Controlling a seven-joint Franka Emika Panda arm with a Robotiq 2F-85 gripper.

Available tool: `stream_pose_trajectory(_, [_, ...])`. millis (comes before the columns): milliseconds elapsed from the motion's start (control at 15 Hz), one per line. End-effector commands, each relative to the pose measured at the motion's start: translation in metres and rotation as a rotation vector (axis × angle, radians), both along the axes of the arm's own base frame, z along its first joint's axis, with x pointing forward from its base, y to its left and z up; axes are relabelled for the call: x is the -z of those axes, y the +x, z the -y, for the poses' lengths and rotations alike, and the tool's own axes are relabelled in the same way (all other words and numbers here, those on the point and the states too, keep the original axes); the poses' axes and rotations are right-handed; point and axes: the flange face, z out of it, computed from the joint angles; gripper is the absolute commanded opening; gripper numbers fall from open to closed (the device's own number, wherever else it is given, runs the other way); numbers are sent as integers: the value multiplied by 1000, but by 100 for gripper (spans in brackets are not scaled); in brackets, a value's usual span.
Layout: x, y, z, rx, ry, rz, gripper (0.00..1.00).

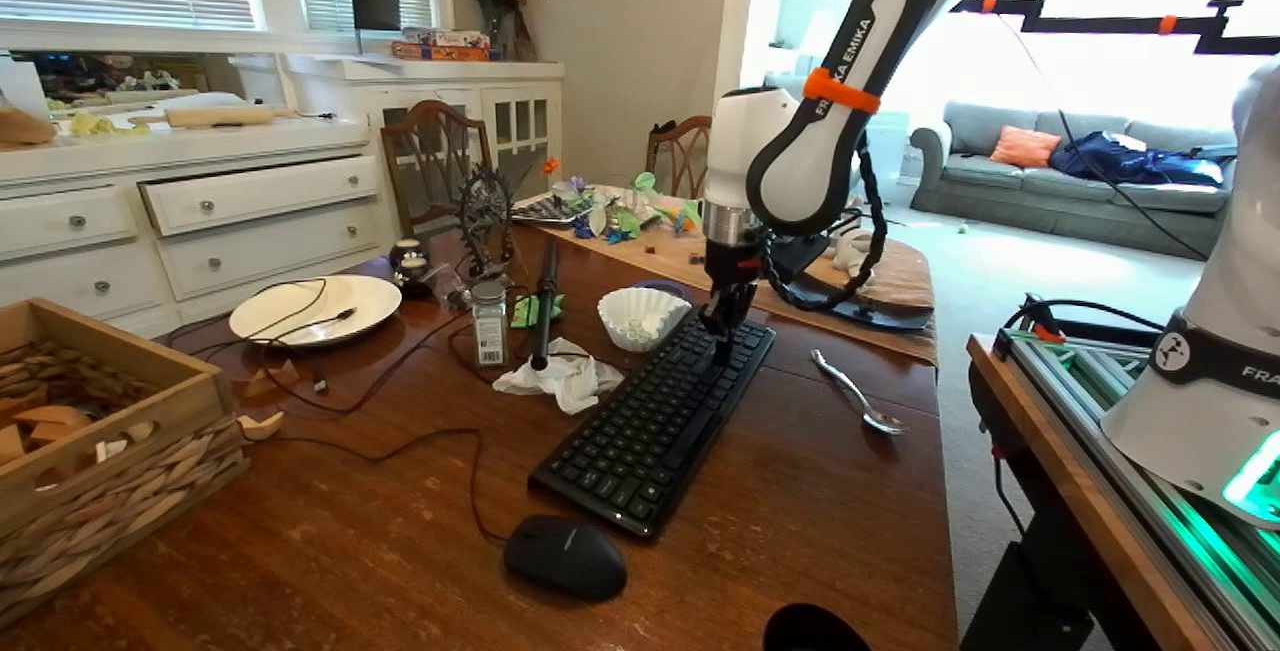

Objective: Press a key on the keyboard

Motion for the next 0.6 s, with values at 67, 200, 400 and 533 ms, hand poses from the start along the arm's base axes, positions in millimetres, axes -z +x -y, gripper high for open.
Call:
stream_pose_trajectory(67, [21, -12, -8, 21, -51, 73, 0])
stream_pose_trajectory(200, [24, -18, -14, 23, -59, 104, 0])
stream_pose_trajectory(400, [26, -25, -17, 34, -65, 134, 0])
stream_pose_trajectory(533, [26, -28, -18, 35, -68, 152, 0])
